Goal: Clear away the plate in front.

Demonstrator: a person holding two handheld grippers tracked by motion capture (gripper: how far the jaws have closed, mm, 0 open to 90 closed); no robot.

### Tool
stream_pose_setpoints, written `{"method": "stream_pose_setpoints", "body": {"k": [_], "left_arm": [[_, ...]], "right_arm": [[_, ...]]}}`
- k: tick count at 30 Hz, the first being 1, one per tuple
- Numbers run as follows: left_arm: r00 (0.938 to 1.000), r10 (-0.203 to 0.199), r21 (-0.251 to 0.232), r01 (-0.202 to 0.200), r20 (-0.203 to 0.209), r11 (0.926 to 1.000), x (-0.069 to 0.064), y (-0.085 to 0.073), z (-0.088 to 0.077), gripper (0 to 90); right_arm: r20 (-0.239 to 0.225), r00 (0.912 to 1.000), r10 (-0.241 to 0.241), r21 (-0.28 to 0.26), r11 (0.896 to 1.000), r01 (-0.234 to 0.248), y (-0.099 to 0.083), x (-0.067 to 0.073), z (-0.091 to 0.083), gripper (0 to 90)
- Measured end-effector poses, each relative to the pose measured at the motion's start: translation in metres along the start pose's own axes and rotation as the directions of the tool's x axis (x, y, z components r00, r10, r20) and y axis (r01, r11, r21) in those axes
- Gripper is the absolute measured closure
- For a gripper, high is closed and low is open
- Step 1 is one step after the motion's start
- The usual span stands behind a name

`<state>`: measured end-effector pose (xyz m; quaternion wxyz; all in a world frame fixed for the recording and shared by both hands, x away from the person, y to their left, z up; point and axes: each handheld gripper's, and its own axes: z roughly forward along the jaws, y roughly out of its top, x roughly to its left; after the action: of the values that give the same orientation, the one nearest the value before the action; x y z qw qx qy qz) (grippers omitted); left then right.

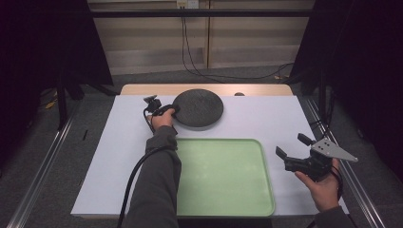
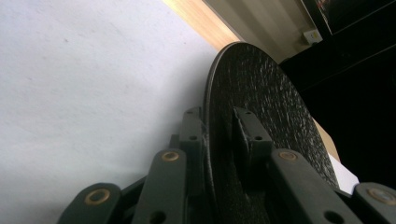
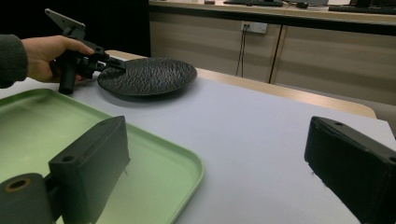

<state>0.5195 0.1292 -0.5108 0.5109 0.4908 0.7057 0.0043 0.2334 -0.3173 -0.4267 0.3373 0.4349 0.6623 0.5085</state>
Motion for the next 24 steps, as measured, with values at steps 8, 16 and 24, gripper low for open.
{"method": "stream_pose_setpoints", "body": {"k": [8,16,24], "left_arm": [[0.9981,-0.008,0.008,0.007,0.062,0.9999,-0.01,-0.002,-0.006,80.5],[0.9931,0.05,-0.004,-0.05,0.106,0.9988,-0.025,0.004,-0.015,85.8],[0.9837,0.125,-0.009,-0.125,0.129,0.9921,-0.043,0.008,-0.02,87.2]], "right_arm": [[-0.008,1.0,0.001,-0.004,1.0,-0.001,0.001,0.0,0.0,6.3],[-0.008,1.0,0.002,-0.007,1.0,-0.002,0.001,-0.001,0.0,6.4],[-0.004,1.0,-0.004,-0.008,1.0,0.004,0.002,0.0,0.0,6.3]]}}
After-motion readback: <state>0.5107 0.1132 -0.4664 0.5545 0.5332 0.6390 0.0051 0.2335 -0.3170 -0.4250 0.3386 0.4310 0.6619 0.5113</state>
